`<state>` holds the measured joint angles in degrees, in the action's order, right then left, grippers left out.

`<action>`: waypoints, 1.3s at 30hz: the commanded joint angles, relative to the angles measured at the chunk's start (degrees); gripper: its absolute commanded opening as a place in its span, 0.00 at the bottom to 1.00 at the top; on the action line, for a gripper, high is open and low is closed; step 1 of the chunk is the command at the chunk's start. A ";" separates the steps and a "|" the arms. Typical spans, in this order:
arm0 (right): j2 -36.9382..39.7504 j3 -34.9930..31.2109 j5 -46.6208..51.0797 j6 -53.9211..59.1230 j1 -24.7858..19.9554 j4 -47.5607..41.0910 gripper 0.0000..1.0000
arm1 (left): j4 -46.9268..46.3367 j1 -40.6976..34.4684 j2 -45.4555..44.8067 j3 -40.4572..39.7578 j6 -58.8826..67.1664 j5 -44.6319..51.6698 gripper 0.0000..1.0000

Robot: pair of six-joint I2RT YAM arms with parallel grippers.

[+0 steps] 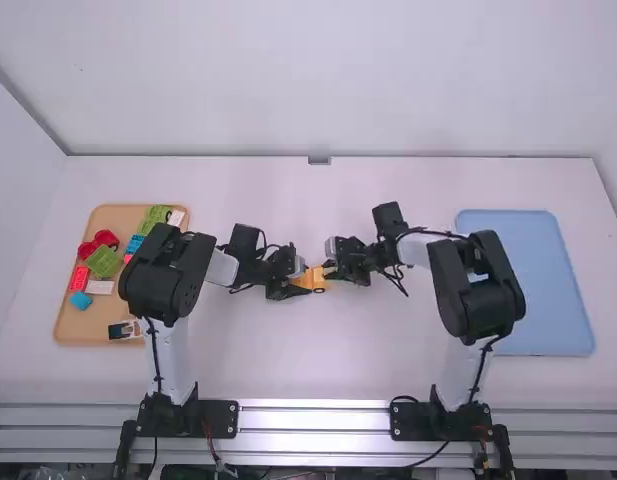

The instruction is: Assemble lego blocks to make yellow taxi

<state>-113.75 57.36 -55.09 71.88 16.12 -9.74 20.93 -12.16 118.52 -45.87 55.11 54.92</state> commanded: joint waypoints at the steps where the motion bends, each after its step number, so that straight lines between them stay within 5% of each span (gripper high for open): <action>1: 1.86 0.04 2.71 -2.97 1.46 0.94 0.13 | -0.59 0.15 1.51 0.39 -0.24 -1.86 0.48; 10: 1.57 -0.07 11.76 -6.08 6.84 1.86 0.04 | -0.68 0.15 1.51 0.39 -0.24 -1.88 0.47; 29: 1.53 -3.13 20.72 -5.46 6.34 -1.62 0.04 | -0.50 0.15 1.51 0.37 -0.24 -1.88 0.45; 39: -5.03 0.76 22.16 -5.44 7.69 -4.48 0.00 | 1.01 0.17 1.51 0.39 -1.88 -1.97 0.45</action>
<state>-112.99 59.64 -42.13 66.19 23.24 -12.08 21.71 -12.53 118.52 -45.69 54.48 54.96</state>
